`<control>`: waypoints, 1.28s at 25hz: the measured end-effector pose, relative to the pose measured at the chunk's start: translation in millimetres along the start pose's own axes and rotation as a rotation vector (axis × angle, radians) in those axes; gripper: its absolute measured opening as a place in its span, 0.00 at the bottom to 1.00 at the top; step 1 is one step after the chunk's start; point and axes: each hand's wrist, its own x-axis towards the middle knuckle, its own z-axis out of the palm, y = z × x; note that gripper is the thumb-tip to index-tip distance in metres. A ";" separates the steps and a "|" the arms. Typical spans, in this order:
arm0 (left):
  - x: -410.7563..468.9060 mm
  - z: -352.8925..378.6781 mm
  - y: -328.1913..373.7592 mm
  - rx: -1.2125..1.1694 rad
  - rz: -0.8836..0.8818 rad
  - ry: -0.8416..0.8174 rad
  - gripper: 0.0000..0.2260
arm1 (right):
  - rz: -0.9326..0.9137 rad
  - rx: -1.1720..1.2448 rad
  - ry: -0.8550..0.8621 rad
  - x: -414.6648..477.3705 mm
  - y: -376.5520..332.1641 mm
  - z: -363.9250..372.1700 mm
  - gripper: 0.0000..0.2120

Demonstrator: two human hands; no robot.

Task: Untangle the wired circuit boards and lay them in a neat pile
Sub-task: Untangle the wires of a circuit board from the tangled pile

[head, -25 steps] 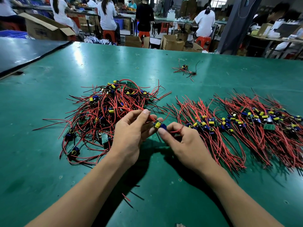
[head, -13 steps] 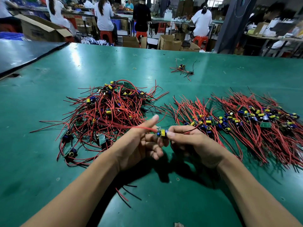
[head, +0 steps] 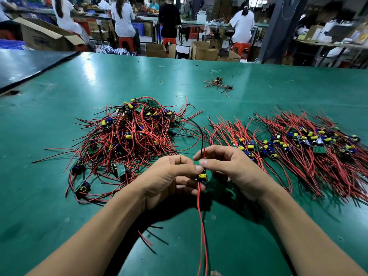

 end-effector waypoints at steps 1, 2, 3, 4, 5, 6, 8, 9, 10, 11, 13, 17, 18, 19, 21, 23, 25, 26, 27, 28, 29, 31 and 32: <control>0.1 0.3 0.4 -0.003 0.006 0.003 0.10 | 0.003 0.031 0.046 1.0 0.2 0.9 0.08; 0.3 0.7 0.7 -0.001 0.008 0.000 0.10 | 0.020 0.071 0.095 2.7 0.2 2.1 0.10; 0.0 1.1 0.9 0.011 0.004 -0.007 0.10 | 0.044 0.121 0.142 4.6 0.6 2.5 0.11; -0.4 1.6 0.5 0.029 -0.004 -0.018 0.10 | 0.071 0.180 0.183 6.4 0.9 2.7 0.10; -1.0 2.4 0.1 0.046 -0.013 -0.033 0.10 | 0.099 0.238 0.219 7.9 1.1 1.9 0.09; -1.3 3.1 -0.6 0.060 -0.017 -0.048 0.09 | 0.123 0.285 0.250 9.3 1.0 1.5 0.06; -0.8 4.9 -3.3 0.084 -0.002 -0.062 0.06 | 0.142 0.324 0.275 10.1 1.5 1.3 0.03; -0.3 6.1 -4.5 0.090 0.009 -0.050 0.05 | 0.137 0.323 0.272 10.1 2.0 1.8 0.04; 0.3 7.1 -5.5 0.083 0.023 -0.029 0.04 | 0.126 0.315 0.266 10.2 2.4 2.8 0.05; 0.4 7.9 -6.0 0.069 0.036 -0.001 0.04 | 0.109 0.303 0.260 10.5 2.6 4.0 0.05; 1.4 8.8 -8.0 0.050 0.058 0.047 0.04 | 0.070 0.276 0.246 11.4 3.6 4.8 0.05; 3.7 10.6 -11.6 0.063 0.114 0.149 0.05 | 0.079 0.158 0.166 7.6 6.2 7.1 0.15; 4.8 10.2 -12.4 0.077 0.139 0.172 0.06 | 0.089 0.135 0.117 6.1 7.3 10.4 0.15; 5.2 10.1 -13.0 0.087 0.159 0.188 0.05 | 0.097 0.136 0.080 5.2 8.4 14.3 0.13; 5.9 9.6 -13.7 0.104 0.180 0.197 0.05 | 0.104 0.103 0.095 5.7 10.2 20.0 0.13; 6.3 10.8 -14.5 0.140 0.192 0.182 0.07 | 0.090 0.019 0.180 8.3 11.8 21.2 0.15; 6.8 12.3 -15.5 0.189 0.198 0.151 0.06 | 0.100 -0.035 0.272 10.6 11.8 20.4 0.16; 6.7 13.0 -15.6 0.216 0.199 0.134 0.05 | 0.114 -0.045 0.318 11.9 11.2 19.4 0.17; 6.1 13.4 -15.2 0.243 0.198 0.119 0.05 | 0.130 -0.021 0.353 13.2 9.6 18.4 0.18; 5.8 13.8 -14.8 0.263 0.197 0.107 0.05 | 0.148 0.047 0.369 14.6 8.2 17.3 0.19; 5.4 13.7 -14.2 0.276 0.198 0.101 0.05 | 0.169 0.153 0.360 15.5 6.5 16.0 0.22; 4.9 12.7 -13.7 0.300 0.209 0.098 0.06 | 0.218 0.377 0.292 16.8 2.9 13.5 0.27; 4.6 12.6 -13.9 0.305 0.217 0.096 0.05 | 0.236 0.452 0.259 16.9 1.6 11.8 0.29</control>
